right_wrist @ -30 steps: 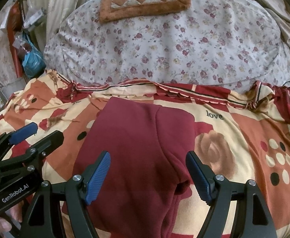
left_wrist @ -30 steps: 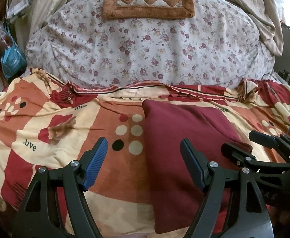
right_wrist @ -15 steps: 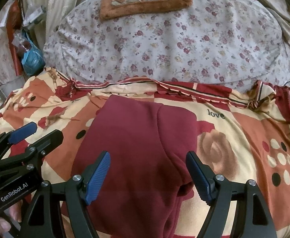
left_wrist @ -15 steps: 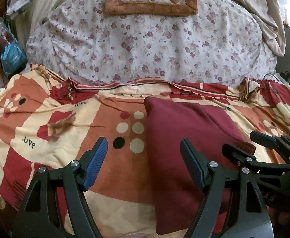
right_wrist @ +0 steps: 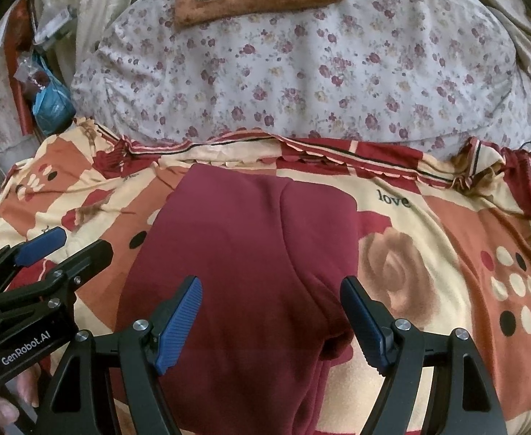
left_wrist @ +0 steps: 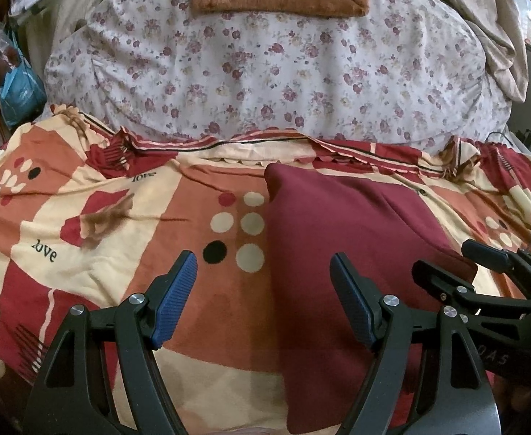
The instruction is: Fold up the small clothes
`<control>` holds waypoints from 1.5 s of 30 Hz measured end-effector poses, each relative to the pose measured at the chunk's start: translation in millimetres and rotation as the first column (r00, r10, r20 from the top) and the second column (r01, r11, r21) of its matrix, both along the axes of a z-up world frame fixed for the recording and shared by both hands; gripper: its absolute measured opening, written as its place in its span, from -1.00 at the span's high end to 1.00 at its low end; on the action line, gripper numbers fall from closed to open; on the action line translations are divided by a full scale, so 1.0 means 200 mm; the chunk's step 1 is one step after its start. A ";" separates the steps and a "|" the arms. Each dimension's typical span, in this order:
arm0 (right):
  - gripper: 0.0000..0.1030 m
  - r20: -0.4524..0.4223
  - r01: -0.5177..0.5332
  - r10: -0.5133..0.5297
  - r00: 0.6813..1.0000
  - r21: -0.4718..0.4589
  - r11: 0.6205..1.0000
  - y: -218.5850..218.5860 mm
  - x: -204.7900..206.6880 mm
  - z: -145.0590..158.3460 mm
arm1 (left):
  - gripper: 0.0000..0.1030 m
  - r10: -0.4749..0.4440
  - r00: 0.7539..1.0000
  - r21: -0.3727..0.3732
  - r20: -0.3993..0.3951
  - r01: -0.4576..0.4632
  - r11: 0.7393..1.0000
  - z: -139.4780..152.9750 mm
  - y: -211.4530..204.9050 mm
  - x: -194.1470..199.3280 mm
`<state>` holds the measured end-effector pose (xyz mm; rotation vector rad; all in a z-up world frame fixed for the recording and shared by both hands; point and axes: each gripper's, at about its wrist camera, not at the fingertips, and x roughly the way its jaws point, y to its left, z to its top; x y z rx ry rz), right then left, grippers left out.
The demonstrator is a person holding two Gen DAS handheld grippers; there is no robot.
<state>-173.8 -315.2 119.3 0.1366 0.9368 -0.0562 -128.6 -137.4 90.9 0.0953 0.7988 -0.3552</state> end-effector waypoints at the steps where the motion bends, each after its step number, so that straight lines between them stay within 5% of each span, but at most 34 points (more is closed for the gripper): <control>1: -0.49 -0.001 0.002 -0.002 1.000 0.000 1.000 0.00 0.00 0.00 | -0.48 0.000 1.000 0.001 0.001 0.000 1.000 0.00 0.00 0.00; 45: -0.52 -0.043 0.007 -0.007 0.999 -0.004 1.000 -0.02 0.16 -0.08 | -0.48 -0.006 0.999 0.006 -0.043 0.007 1.000 -0.10 -0.04 0.18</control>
